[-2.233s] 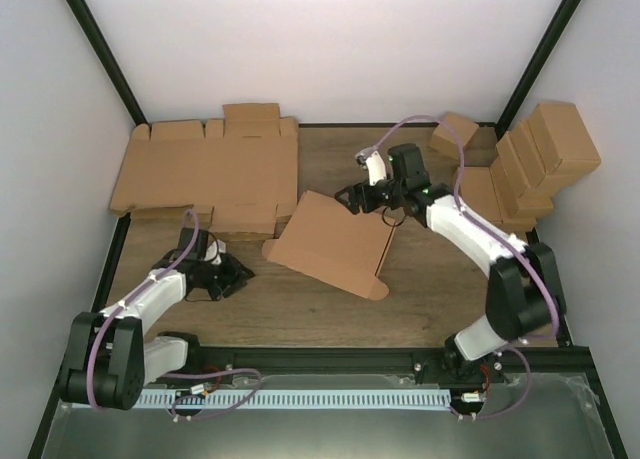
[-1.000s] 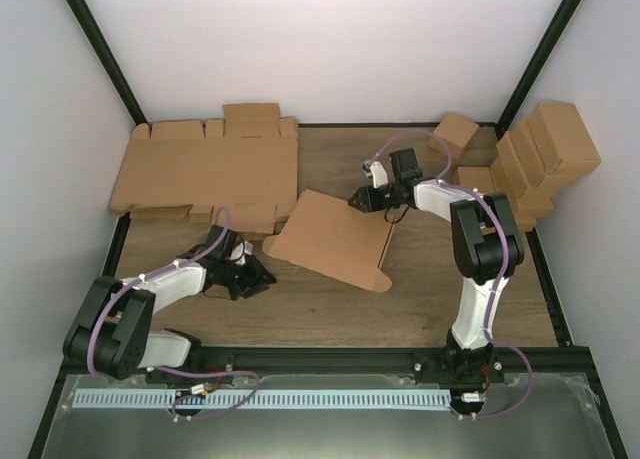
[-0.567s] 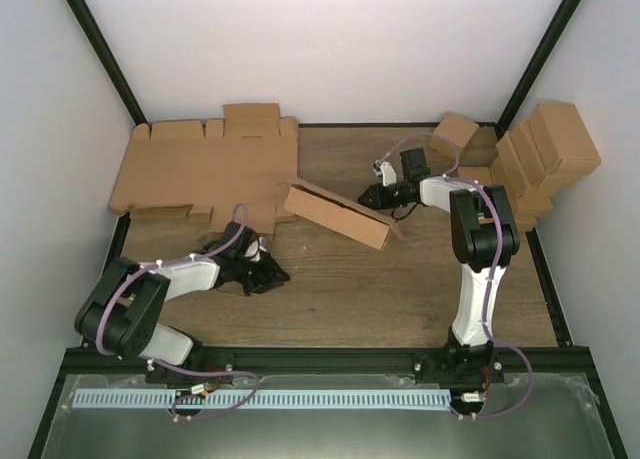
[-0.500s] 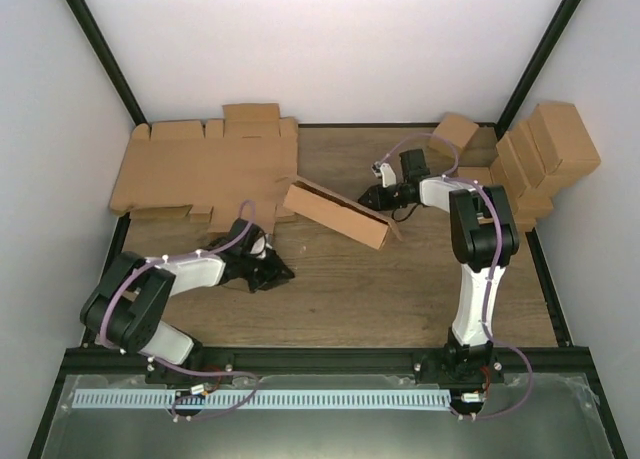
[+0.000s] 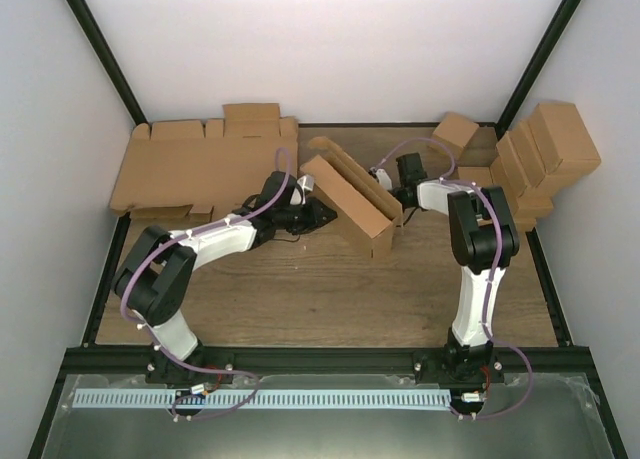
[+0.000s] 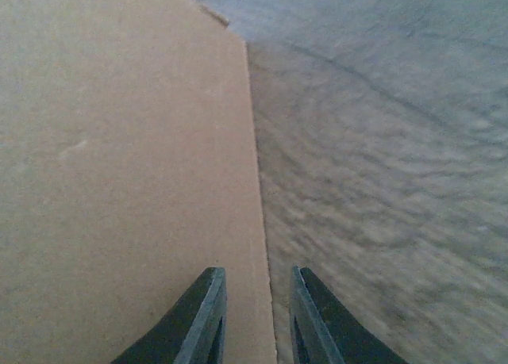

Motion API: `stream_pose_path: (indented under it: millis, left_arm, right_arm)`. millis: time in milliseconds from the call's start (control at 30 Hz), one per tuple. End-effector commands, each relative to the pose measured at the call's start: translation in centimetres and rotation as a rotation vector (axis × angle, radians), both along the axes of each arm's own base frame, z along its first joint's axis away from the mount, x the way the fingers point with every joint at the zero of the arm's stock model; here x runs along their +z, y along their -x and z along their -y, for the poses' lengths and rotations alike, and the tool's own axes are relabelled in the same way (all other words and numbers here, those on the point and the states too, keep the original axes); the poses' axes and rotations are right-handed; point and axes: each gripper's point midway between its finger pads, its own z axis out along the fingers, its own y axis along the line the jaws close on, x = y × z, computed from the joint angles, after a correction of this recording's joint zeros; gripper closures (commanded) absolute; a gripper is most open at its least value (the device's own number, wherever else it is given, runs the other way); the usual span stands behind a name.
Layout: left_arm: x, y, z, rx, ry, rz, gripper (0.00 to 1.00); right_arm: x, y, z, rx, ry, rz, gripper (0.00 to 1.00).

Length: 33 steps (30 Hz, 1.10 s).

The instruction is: Fold the paper box

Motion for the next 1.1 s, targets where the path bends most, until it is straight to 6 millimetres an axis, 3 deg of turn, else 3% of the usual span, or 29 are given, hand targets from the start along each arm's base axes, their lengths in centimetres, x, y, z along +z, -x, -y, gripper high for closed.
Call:
stream_pose_path:
  millis: [0, 267, 467, 667, 867, 1067]
  left_arm:
    - [0.1, -0.3, 0.5, -0.018, -0.001, 0.029, 0.82]
    - [-1.1, 3.3, 1.3, -0.090, -0.022, -0.025, 0.82]
    - [-3.0, 6.0, 0.0, -0.106, -0.087, -0.080, 0.82]
    - [-3.3, 8.3, 0.4, -0.140, -0.100, -0.075, 0.82]
    - [-4.4, 8.4, -0.7, -0.111, -0.178, -0.047, 0.82]
    - [-4.1, 8.1, -1.9, -0.075, -0.228, -0.010, 0.82]
  right_arm:
    - [1.5, 1.7, -1.7, 0.060, 0.010, 0.044, 0.75]
    - [2.4, 5.3, -5.1, 0.171, 0.025, 0.065, 0.73]
    - [2.3, 7.1, -4.8, 0.148, 0.100, 0.068, 0.71]
    - [3.2, 8.8, -4.7, 0.159, 0.149, 0.097, 0.64]
    - [3.4, 7.6, -3.1, 0.031, 0.234, 0.096, 0.61]
    - [6.8, 6.1, -1.7, -0.077, 0.278, 0.184, 0.59]
